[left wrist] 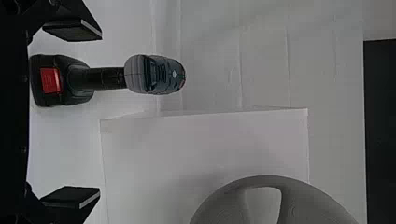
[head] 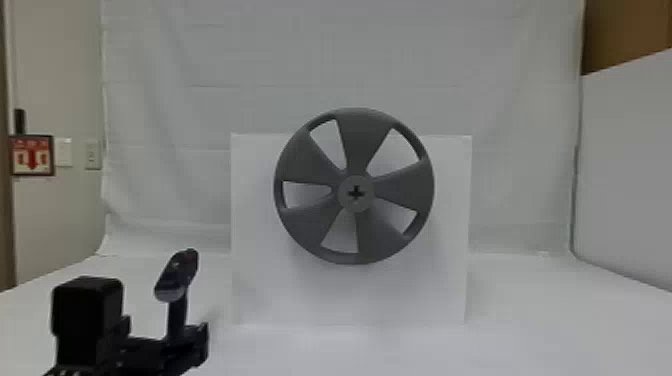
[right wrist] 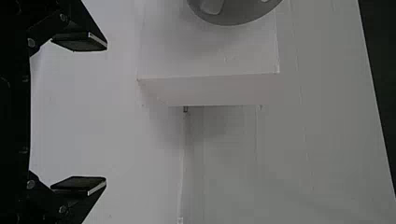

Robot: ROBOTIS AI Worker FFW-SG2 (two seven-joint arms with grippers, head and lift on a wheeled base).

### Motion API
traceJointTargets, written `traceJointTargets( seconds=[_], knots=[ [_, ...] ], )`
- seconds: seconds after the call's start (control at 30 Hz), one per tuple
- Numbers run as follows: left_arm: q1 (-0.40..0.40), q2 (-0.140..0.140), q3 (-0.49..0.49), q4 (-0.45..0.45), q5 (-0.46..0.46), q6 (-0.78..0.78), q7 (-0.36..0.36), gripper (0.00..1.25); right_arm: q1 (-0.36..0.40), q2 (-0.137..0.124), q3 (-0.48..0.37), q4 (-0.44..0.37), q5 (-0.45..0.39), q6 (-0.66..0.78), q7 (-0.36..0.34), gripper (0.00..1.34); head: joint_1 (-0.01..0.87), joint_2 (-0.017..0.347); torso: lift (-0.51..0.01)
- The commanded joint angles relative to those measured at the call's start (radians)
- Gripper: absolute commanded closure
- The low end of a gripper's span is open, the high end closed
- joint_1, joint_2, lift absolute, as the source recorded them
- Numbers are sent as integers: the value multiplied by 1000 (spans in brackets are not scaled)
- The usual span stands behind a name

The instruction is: Grasp the drill and bring into the middle of wheel

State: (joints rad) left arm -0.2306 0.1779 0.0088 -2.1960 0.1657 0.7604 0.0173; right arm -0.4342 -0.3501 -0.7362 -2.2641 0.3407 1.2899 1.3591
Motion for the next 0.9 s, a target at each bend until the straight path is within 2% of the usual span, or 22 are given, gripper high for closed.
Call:
traceJointTargets(
  seconds=[0.0, 0.87],
  knots=[
    [5, -3, 2, -1, 2, 2, 1, 111, -1, 3, 6, 0, 11, 0, 8, 265, 54, 31, -403],
    [7, -5, 10, -2, 14, 2, 1, 111, -3, 8, 14, 0, 24, 0, 8, 266, 54, 31, -403]
  ],
)
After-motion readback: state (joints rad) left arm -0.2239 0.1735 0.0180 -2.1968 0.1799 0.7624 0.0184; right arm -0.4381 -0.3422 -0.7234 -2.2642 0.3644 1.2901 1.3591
